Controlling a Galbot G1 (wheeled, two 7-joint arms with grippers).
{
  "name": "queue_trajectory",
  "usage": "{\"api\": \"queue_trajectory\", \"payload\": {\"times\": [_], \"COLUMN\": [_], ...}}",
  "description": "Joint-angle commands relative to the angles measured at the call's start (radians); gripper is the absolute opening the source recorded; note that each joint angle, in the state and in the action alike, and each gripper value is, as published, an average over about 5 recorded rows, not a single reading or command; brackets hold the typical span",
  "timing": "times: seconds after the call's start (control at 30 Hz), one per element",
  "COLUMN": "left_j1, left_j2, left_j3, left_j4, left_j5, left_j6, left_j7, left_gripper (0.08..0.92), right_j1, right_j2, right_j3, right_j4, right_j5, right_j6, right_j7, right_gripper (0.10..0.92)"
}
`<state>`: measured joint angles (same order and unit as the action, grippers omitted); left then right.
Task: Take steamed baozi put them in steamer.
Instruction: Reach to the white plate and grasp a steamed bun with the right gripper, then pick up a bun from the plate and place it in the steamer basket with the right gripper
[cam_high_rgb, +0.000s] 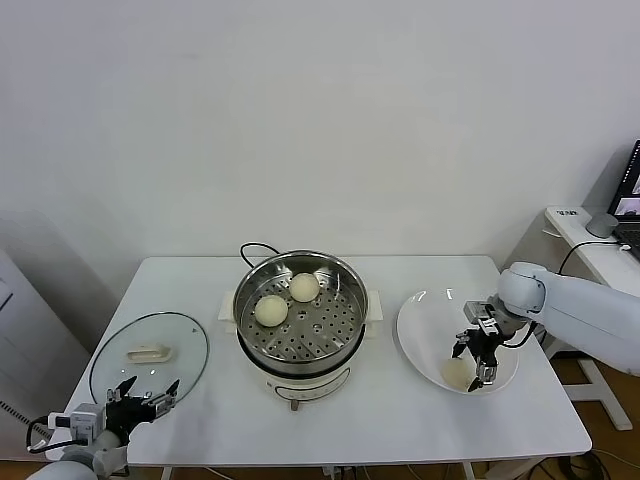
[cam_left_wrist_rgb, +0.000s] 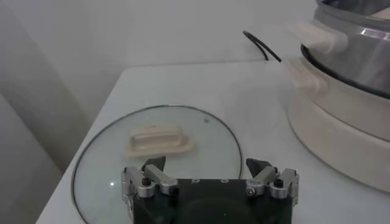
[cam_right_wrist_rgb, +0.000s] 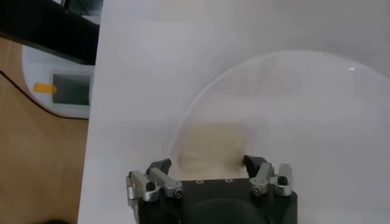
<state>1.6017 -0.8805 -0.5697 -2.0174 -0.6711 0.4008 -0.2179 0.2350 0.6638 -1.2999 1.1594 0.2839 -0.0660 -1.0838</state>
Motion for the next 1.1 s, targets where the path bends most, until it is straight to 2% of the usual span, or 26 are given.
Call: {"api": "queue_trajectory", "payload": {"times": [0.03,0.23,0.43,0.8,1.1], "left_j1": [0.003,0.001,0.000,-0.010,-0.017], "left_j2": [0.001,0.001,-0.001,0.006,0.009], "left_j3": [-0.001,0.000,0.001,0.007,0.013], "left_j4": [-0.004,-0.005,-0.003,0.000,0.001], "left_j5": [0.003,0.003,0.003,0.002,0.002], "left_j6": [0.001,0.001,0.001,0.004,0.004], "left_j7": [0.000,0.000,-0.001,-0.002,-0.002], "left_gripper": [0.823,0.823,0.823,0.823,0.823], "right_j1": [-0.053,-0.048,0.034,0.413,0.502], "right_j2": [0.002,-0.007,-0.020,0.042,0.217], "right_j3": [0.045,0.045,0.019,-0.048,0.051], "right_j4": [-0.025,-0.021,0.000,0.074,0.092], "right_j5": [-0.005,0.018,0.034,0.085,0.064], "right_j6": [-0.013,-0.017,-0.011,0.081,0.343], "right_j7": [0.012,0.001,-0.010,-0.069,-0.050], "right_gripper": [0.637,0.522,0.479,0.475,0.475]}}
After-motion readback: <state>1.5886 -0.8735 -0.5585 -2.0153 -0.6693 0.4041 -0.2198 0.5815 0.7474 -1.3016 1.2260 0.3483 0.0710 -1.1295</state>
